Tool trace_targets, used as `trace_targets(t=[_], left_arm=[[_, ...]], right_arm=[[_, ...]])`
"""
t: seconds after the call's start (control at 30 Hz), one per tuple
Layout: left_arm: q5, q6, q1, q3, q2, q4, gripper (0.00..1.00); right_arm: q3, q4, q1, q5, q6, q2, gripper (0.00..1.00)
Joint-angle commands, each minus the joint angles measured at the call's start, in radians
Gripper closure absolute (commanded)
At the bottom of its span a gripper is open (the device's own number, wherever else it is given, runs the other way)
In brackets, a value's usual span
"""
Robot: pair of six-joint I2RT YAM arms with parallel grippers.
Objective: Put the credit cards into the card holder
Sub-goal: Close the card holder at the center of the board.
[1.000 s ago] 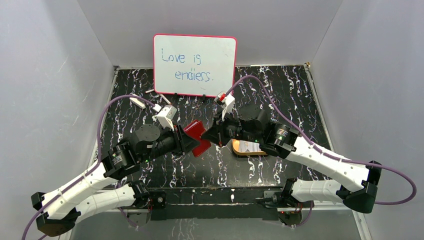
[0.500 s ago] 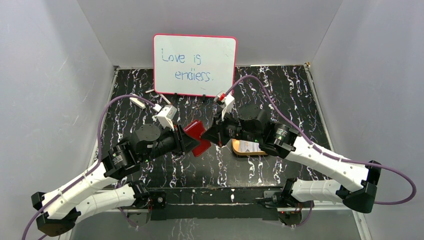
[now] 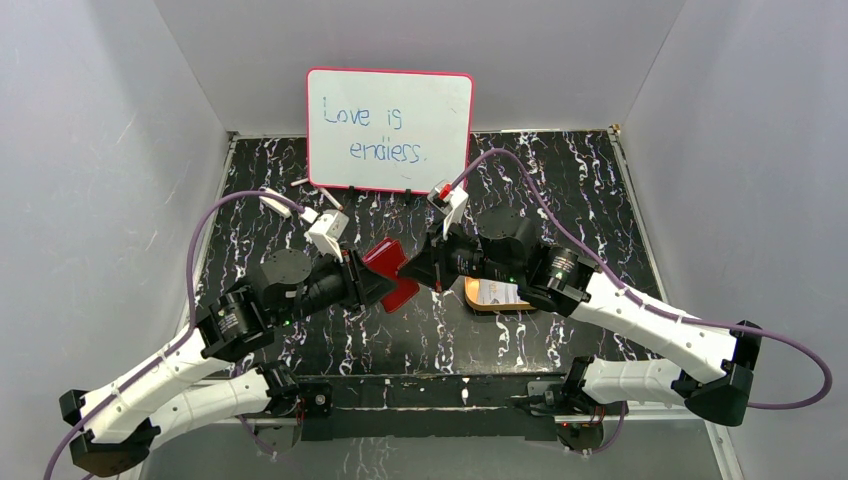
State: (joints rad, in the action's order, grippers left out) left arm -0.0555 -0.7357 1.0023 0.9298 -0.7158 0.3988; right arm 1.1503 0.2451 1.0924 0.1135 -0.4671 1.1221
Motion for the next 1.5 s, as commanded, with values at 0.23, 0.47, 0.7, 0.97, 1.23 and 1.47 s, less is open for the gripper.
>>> trace_targets(t=[0.23, 0.47, 0.7, 0.97, 1.23, 1.47], left_arm=[[0.217, -0.008, 0.013, 0.029, -0.002, -0.226, 1.0], [0.238, -0.006, 0.013, 0.035, -0.01, -0.241, 1.0], [0.24, 0.0, 0.014, 0.033, -0.006, -0.248, 1.0], [0.135, 0.001, 0.013, 0.0, 0.028, -0.176, 1.0], [0.069, -0.001, 0.014, -0.038, 0.058, -0.123, 1.0], [0.009, -0.005, 0.013, -0.09, 0.098, -0.121, 1.0]], right_arm=[[0.008, -0.097, 0.004, 0.035, -0.019, 0.054, 1.0], [0.008, -0.109, 0.004, 0.047, -0.025, 0.071, 1.0], [-0.001, -0.118, 0.004, 0.062, -0.034, 0.09, 1.0], [0.017, -0.092, 0.004, 0.024, -0.053, 0.064, 0.67], [0.052, -0.057, 0.004, -0.012, -0.065, -0.007, 0.34], [0.049, -0.01, 0.004, -0.07, -0.05, -0.131, 0.14]])
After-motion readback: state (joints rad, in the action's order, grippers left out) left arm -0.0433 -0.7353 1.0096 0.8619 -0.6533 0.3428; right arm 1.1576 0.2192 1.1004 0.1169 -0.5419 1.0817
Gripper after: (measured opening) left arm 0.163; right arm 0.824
